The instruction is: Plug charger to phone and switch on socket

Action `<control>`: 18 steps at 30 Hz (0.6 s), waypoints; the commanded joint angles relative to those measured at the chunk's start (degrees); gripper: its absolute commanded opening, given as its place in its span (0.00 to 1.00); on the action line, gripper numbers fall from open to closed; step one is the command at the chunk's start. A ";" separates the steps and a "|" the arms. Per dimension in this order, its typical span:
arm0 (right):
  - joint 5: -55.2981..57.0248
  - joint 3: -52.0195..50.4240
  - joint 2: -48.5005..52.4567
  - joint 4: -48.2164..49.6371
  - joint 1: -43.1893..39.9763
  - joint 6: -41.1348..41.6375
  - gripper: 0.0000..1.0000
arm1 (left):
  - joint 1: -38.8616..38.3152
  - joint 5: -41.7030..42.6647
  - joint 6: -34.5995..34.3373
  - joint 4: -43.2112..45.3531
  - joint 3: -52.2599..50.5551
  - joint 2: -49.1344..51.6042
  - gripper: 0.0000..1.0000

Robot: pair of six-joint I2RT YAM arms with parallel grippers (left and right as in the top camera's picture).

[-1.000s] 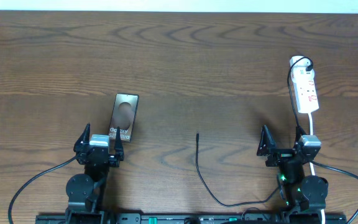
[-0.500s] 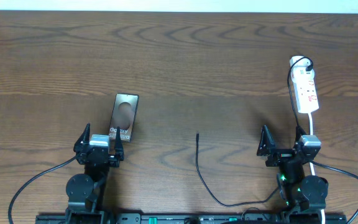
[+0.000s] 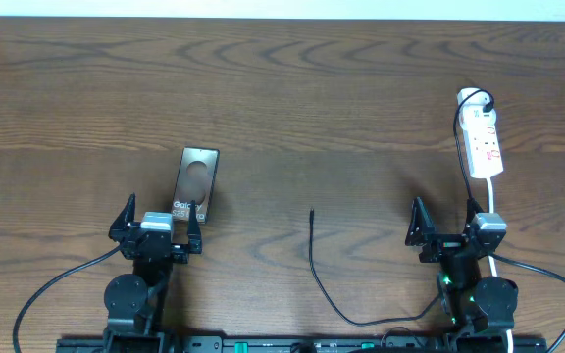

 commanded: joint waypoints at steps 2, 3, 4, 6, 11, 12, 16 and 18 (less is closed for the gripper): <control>0.46 -0.07 -0.02 -0.28 0.81 -0.20 0.99 | 0.31 0.31 -0.11 -2.49 -0.57 -0.37 0.98; 0.46 -0.07 -0.02 -0.28 0.81 -0.20 0.99 | 0.28 0.31 -0.11 -2.49 -0.57 -0.37 0.98; 0.46 -0.07 -0.04 -0.28 0.81 -0.20 0.99 | 0.28 0.31 -0.11 -2.49 -0.55 -0.37 0.98; 0.46 -0.07 -0.02 -0.28 0.81 -0.20 0.99 | 0.31 0.31 -0.13 -2.49 -0.57 -0.37 0.98; 0.46 -0.07 -0.02 -0.28 0.81 -0.20 0.99 | 0.31 0.28 -0.11 -2.49 -0.57 -0.37 0.98; 0.46 -0.07 -0.02 -0.28 0.81 -0.20 0.99 | 0.31 0.28 -0.11 -2.49 -0.55 -0.37 0.98; 0.46 -0.07 -0.02 -0.28 0.81 -0.20 0.99 | 0.31 0.28 -0.11 -2.34 -0.55 -0.37 0.98; 0.46 -0.07 -0.02 -0.28 0.81 -0.20 0.99 | 0.31 0.28 -0.11 -2.03 -0.55 -0.37 0.98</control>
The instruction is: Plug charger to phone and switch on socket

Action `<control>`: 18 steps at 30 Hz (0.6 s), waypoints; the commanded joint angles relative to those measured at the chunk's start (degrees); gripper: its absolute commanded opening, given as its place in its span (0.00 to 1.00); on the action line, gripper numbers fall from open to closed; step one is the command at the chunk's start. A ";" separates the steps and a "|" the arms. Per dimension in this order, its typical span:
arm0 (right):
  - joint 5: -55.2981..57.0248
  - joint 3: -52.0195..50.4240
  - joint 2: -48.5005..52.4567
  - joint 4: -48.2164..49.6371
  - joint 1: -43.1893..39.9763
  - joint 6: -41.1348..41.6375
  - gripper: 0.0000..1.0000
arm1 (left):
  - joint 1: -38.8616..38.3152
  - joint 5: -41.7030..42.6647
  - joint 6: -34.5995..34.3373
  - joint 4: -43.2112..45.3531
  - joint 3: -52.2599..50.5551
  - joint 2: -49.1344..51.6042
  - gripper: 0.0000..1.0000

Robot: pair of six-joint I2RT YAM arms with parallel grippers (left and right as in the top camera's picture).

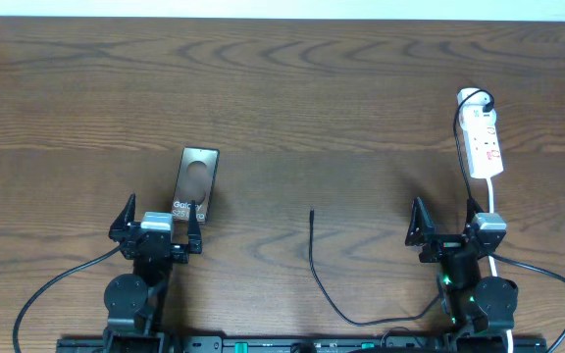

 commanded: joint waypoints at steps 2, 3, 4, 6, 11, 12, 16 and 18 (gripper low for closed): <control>0.46 -0.07 -0.02 -0.28 0.81 -0.20 0.99 | 0.31 0.28 -0.13 -1.31 -0.55 -0.37 0.98; 0.46 -0.07 -0.02 -0.28 0.81 -0.20 0.99 | 0.31 0.28 -0.13 -0.96 -0.55 -0.37 0.98; 0.46 -0.07 -0.02 -0.28 0.81 -0.20 0.99 | 0.31 0.28 -0.13 -0.70 -0.46 -0.37 0.98; 0.46 -0.07 -0.02 -0.28 0.81 -0.20 0.99 | 0.31 0.26 -0.15 -0.42 -0.15 -0.37 0.98; 0.46 -0.07 -0.02 -0.28 0.81 -0.20 0.99 | 0.31 0.26 -1.57 -0.44 0.87 -0.37 0.98; 0.46 -0.07 -0.02 -0.28 0.81 -0.20 0.99 | 0.31 0.26 -2.19 -0.39 1.18 -0.37 0.98; 0.46 -0.07 -0.02 -0.28 0.81 -0.20 0.99 | 0.31 0.26 -2.99 1.46 2.08 -0.37 0.98; 0.46 -0.07 -0.02 -0.28 0.81 -0.20 0.99 | 0.31 0.28 -3.19 2.91 2.56 -0.37 0.98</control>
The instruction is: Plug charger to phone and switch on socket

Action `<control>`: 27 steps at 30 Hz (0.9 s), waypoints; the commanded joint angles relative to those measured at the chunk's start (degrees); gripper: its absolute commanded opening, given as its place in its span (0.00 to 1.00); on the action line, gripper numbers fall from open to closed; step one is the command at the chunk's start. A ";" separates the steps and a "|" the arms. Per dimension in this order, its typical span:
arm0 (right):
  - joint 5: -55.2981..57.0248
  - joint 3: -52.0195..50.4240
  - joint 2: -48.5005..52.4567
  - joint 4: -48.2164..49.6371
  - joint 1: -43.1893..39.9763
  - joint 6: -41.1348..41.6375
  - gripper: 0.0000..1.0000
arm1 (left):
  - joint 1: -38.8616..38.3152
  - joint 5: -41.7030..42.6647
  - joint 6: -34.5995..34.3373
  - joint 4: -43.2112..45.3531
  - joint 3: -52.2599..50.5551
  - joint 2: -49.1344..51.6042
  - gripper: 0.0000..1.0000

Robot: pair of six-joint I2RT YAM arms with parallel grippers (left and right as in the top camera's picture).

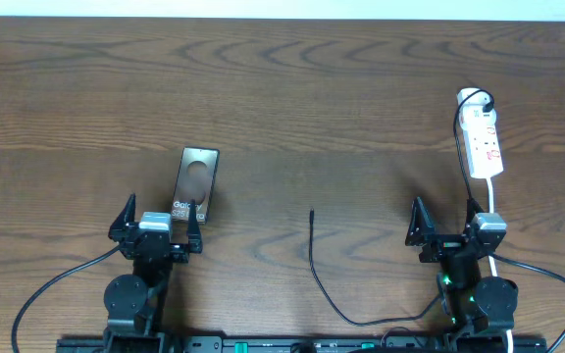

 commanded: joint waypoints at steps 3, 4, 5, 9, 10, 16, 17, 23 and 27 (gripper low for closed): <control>0.46 -0.07 -0.02 -0.28 0.81 -0.20 0.99 | 0.31 0.28 -1.42 2.40 4.00 -0.37 0.98; 0.46 -0.07 -0.02 -0.28 0.81 -0.20 0.99 | 0.31 0.28 -1.42 2.38 4.63 -0.37 0.98; 0.46 -0.07 -0.02 -0.28 0.81 -0.20 0.99 | 0.31 0.28 -1.42 2.43 5.31 -0.33 0.98; 0.46 -0.07 -0.02 -0.28 0.81 -0.20 0.99 | 0.31 0.26 -1.40 2.43 8.55 0.79 0.98; 0.46 -0.07 -0.02 -0.28 0.81 -0.20 0.99 | 0.31 0.26 -1.40 2.43 9.38 1.44 0.98; 0.46 -0.07 -0.02 -0.28 0.81 -0.20 0.99 | 0.31 0.26 -1.42 2.40 17.18 10.23 0.98; 0.46 -0.07 -0.02 -0.28 0.81 -0.20 0.99 | 0.31 0.26 -1.42 2.32 19.23 12.63 0.98; 0.46 -0.07 -0.02 -0.28 0.81 -0.20 0.99 | 0.31 0.31 -1.42 -6.23 36.83 29.24 0.97; 0.46 -0.07 -0.02 -0.28 0.81 -0.20 0.99 | 0.31 0.28 -1.40 -22.18 54.01 42.99 0.98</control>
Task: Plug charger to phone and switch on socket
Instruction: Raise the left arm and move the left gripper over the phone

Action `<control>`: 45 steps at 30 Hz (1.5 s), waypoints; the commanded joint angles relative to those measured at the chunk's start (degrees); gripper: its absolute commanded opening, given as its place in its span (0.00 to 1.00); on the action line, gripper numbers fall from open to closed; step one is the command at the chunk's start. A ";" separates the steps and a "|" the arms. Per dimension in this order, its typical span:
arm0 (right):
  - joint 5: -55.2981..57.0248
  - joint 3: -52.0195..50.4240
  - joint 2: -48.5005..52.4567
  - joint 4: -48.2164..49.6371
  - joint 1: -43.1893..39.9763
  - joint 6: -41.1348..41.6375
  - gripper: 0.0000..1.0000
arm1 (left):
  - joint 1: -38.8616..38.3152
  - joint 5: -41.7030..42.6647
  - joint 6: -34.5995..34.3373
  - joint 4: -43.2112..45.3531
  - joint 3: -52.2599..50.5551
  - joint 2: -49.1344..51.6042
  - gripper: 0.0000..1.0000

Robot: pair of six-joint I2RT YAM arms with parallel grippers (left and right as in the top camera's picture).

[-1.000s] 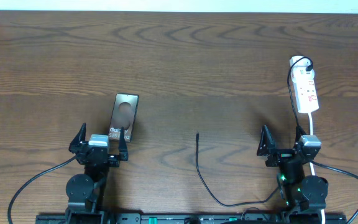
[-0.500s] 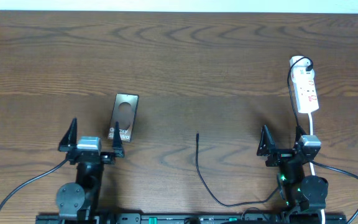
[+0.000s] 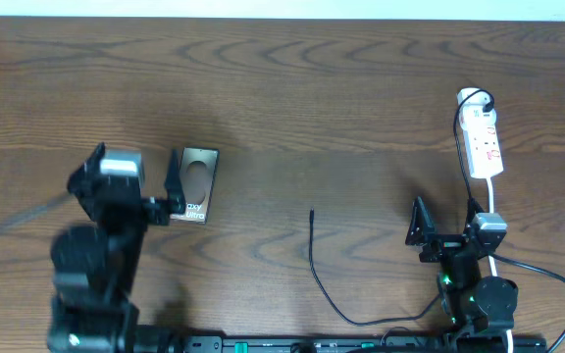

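Observation:
The phone (image 3: 198, 183) lies flat at centre left, dark with a round mark and lettering on its back. My left gripper (image 3: 130, 175) stands just left of the phone, jaws open, one finger (image 3: 173, 184) near the phone's left edge. The black charger cable (image 3: 314, 257) lies at the centre, its free plug end (image 3: 312, 213) pointing away from me. A white socket strip (image 3: 484, 145) lies at the right, with a black plug in its far end. My right gripper (image 3: 447, 224) rests open near the front edge, below the strip.
A white lead (image 3: 495, 201) runs from the socket strip toward the right arm's base. Black arm cables trail at the front left (image 3: 8, 224) and front right (image 3: 557, 284). The wooden table (image 3: 312, 88) stretches back to a white wall.
My left arm has risen and moved away from the front edge; its open gripper now stands beside the phone's left edge. The right arm, cable and socket strip are unchanged.
At all three earlier moments both arms rested at the front edge with open grippers, the phone just beyond the left one, the cable at the centre. Only now has the left arm come up beside the phone.

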 commanded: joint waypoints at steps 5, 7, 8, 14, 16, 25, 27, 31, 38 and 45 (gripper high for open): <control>0.28 -0.07 -0.07 -0.20 0.81 -0.20 0.99 | 0.31 0.35 -0.48 -29.03 34.97 28.13 0.98; 0.28 -0.07 -0.07 -0.20 0.81 -0.20 0.99 | 0.31 0.37 -0.22 -36.61 42.49 35.04 0.98; 0.28 -0.07 -0.07 -0.20 0.81 -0.20 0.99 | 0.31 0.37 -0.17 -39.43 45.09 37.68 0.98; 0.28 -0.07 -0.07 -0.20 0.81 -0.20 0.99 | 0.28 0.55 -0.09 -49.03 50.01 49.99 0.98; 0.28 -0.07 -0.07 -0.20 0.81 -0.20 0.99 | 0.28 0.57 -0.11 -50.56 49.99 53.35 0.98; 0.28 -0.07 -0.07 -0.20 0.81 -0.20 0.99 | 0.28 0.57 -0.11 -51.74 49.99 67.10 0.98; 0.28 -0.07 -0.07 -0.20 0.81 -0.20 0.99 | 0.28 0.57 -0.13 -51.41 49.99 68.83 0.98; 0.28 -0.07 -0.07 -0.20 0.81 -0.20 0.99 | 0.28 0.55 -0.13 -50.66 49.99 71.78 0.58; 0.28 -0.07 -0.07 -0.20 0.81 -0.20 0.99 | 0.24 0.96 -0.31 -50.23 49.99 74.77 1.00; 0.28 -0.07 -0.07 -0.20 0.81 -0.20 0.99 | 0.24 1.20 -1.40 -48.68 49.86 74.79 1.00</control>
